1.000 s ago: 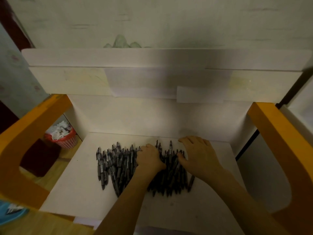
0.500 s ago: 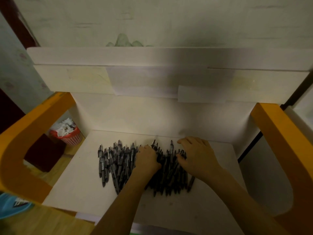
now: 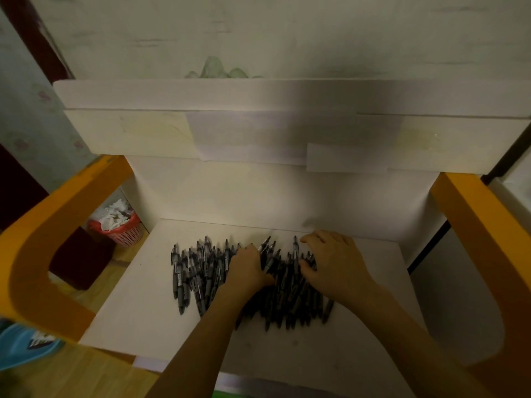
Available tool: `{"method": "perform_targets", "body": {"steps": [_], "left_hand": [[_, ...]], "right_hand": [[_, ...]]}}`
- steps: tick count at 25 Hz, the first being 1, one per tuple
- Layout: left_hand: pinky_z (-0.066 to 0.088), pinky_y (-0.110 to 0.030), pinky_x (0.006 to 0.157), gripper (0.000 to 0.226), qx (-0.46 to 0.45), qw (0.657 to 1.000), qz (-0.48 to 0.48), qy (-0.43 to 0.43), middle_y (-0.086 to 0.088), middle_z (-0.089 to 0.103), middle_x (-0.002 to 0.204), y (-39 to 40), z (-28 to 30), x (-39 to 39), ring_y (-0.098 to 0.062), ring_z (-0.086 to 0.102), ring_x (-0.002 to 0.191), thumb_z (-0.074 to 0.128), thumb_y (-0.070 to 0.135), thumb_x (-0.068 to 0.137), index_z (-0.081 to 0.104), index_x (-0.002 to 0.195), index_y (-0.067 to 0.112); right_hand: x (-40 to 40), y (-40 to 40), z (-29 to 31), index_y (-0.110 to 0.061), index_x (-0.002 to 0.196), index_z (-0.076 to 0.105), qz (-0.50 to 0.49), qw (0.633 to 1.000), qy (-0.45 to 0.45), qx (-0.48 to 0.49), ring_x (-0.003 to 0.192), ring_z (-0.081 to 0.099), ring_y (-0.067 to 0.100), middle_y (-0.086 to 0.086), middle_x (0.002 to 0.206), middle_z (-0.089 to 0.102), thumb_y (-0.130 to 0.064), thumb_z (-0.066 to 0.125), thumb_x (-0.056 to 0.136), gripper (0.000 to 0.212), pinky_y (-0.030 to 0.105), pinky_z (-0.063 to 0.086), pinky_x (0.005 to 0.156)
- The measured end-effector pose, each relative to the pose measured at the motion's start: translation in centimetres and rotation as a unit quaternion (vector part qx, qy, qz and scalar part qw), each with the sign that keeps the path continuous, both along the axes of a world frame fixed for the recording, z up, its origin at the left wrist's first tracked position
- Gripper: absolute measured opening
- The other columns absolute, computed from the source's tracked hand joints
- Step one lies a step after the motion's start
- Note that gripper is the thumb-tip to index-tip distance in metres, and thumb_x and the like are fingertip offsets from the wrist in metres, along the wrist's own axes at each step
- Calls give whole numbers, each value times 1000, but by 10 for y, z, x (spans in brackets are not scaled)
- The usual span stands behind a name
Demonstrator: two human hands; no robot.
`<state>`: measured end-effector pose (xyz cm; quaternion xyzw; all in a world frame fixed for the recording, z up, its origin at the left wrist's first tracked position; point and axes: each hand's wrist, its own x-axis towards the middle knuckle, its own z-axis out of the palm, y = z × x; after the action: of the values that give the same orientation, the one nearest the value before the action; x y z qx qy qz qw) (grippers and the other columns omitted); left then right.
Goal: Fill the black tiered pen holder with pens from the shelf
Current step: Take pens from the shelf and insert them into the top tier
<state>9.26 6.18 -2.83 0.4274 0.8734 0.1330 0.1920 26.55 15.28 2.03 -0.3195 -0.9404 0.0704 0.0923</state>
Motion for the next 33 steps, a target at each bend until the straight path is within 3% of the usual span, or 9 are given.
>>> {"method": "perform_targets", "body": {"steps": [2,6,14,20,25,33], "left_hand": [[46,-29,64,52,2,1000,-3,-8,-7,49,97,0,-2,-2,-21,51,85,84,32,70,48,101,9],[31,-22,48,47,46,998,11,-33,1,42,80,-2,-9,-2,-10,42,65,82,29,72,42,90,14],[43,-26,57,41,103,993,12,-56,-3,50,85,-3,-17,-4,-17,52,72,80,22,75,44,91,12],[37,-11,49,38,158,983,25,-92,6,51,78,-7,-26,-4,-2,50,66,82,20,72,46,87,18],[34,-12,43,33,198,976,30,-87,5,48,74,-9,-30,-2,-3,44,58,75,19,78,43,90,17],[36,-18,41,30,237,969,12,-73,1,57,70,-16,-29,2,-10,50,49,64,17,88,37,101,19]], "right_hand": [[-1,-1,1,-24,129,53,-3,1000,1,0,119,50,19,-4,127,55,-41,50,90,42,36,34,105],[-2,-3,3,-25,129,52,-7,1000,-5,10,119,49,19,-4,128,55,-41,49,91,42,35,33,106],[-4,-7,3,-25,132,50,-12,1000,-15,15,122,47,18,-4,132,53,-42,49,92,44,35,32,106],[-4,-7,2,-25,129,53,-16,1000,-12,13,121,48,18,-4,130,54,-41,49,91,41,35,32,106],[-4,-8,2,-25,129,53,-13,1000,-12,15,122,48,18,-4,130,54,-41,49,91,41,34,32,106],[-3,-9,6,-25,127,54,-7,1000,-4,16,119,49,17,-5,127,55,-42,49,92,39,35,33,106]]}}
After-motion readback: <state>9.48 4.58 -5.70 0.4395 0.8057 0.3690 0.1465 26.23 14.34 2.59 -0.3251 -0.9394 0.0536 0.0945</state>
